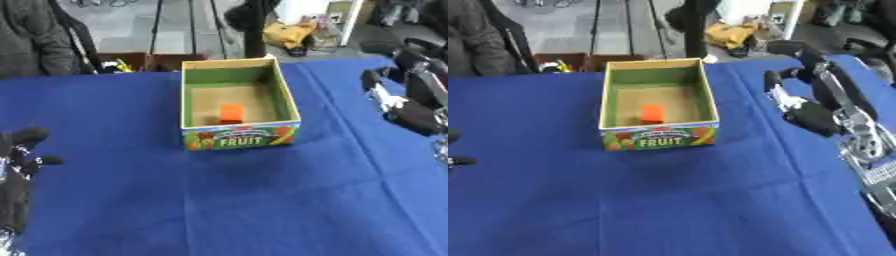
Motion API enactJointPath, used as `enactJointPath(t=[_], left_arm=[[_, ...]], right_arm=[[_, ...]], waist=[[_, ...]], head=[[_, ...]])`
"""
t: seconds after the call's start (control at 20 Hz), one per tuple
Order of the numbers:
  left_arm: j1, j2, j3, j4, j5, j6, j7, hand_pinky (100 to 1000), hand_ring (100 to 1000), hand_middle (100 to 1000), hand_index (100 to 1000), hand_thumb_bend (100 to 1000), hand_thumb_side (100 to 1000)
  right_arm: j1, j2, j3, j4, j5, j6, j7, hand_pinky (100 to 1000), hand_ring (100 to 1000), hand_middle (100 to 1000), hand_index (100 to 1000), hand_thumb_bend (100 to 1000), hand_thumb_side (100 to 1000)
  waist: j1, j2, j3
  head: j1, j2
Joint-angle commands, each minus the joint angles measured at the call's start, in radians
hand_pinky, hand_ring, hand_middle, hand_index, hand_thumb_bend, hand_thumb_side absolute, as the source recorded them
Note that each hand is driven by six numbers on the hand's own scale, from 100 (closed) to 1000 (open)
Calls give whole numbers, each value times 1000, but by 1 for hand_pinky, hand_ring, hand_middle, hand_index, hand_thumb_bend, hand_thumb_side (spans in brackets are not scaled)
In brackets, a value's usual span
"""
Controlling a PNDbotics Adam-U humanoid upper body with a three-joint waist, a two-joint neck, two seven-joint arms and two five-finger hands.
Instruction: Pick up objects on the table and place them in the box.
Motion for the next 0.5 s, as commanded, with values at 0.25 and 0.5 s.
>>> enactJointPath(t=[0.25, 0.5], left_arm=[[-1, 20, 16, -13, -5, -1, 10, 557, 870, 685, 739, 717, 805], [-1, 19, 18, -14, -5, -2, 12, 557, 870, 684, 738, 718, 805]], right_arm=[[62, 116, -46, -62, -99, 24, -22, 614, 909, 745, 768, 100, 670], [71, 173, -51, -56, -101, 25, -14, 606, 894, 728, 752, 100, 677]], waist=[[6, -9, -4], [8, -9, -6]], head=[[54, 14], [59, 24]])
